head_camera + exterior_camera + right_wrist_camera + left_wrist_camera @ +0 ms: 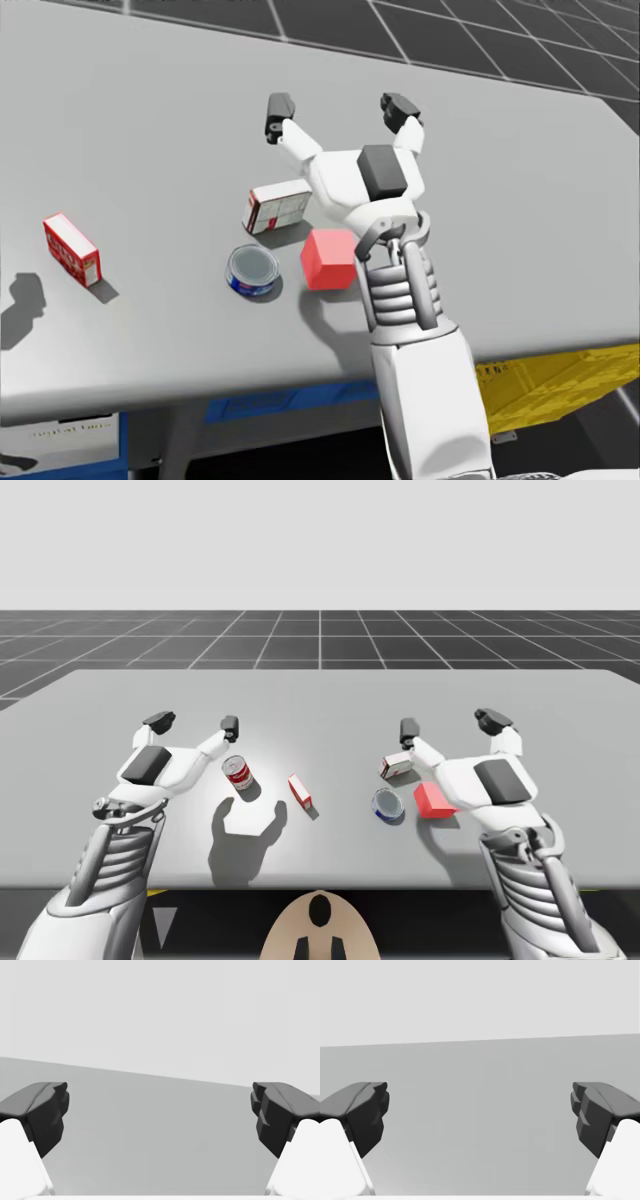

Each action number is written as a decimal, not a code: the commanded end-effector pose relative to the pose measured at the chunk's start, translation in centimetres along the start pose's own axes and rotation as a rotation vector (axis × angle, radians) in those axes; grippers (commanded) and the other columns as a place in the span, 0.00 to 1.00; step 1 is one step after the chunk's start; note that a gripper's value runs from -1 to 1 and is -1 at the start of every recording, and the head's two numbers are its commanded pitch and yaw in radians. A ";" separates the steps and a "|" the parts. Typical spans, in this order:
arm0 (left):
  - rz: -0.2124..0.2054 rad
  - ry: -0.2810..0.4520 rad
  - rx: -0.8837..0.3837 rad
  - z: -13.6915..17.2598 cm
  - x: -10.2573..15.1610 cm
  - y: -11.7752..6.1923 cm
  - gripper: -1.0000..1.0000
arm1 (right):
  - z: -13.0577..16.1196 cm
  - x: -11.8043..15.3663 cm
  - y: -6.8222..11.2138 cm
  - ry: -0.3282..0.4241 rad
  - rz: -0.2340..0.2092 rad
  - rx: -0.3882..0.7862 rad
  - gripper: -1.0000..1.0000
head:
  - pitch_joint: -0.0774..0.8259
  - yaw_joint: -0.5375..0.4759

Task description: Find the red cube and pick it up.

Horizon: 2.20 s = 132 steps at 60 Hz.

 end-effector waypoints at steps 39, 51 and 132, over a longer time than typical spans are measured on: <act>0.008 0.003 0.015 0.1 0.0 0.3 0.00 | 9.4 -7.6 -0.5 0.206 -0.061 -0.052 0.00 | 0.88 0.14; 0.006 0.004 0.014 0.0 0.0 0.2 0.00 | 9.0 -11.0 -1.1 0.292 -0.124 -0.062 0.00 | 0.88 0.14; 0.004 0.010 0.017 0.0 0.0 0.2 0.00 | 6.3 -12.7 -2.0 0.354 -0.134 -0.054 1.00 | 0.44 0.12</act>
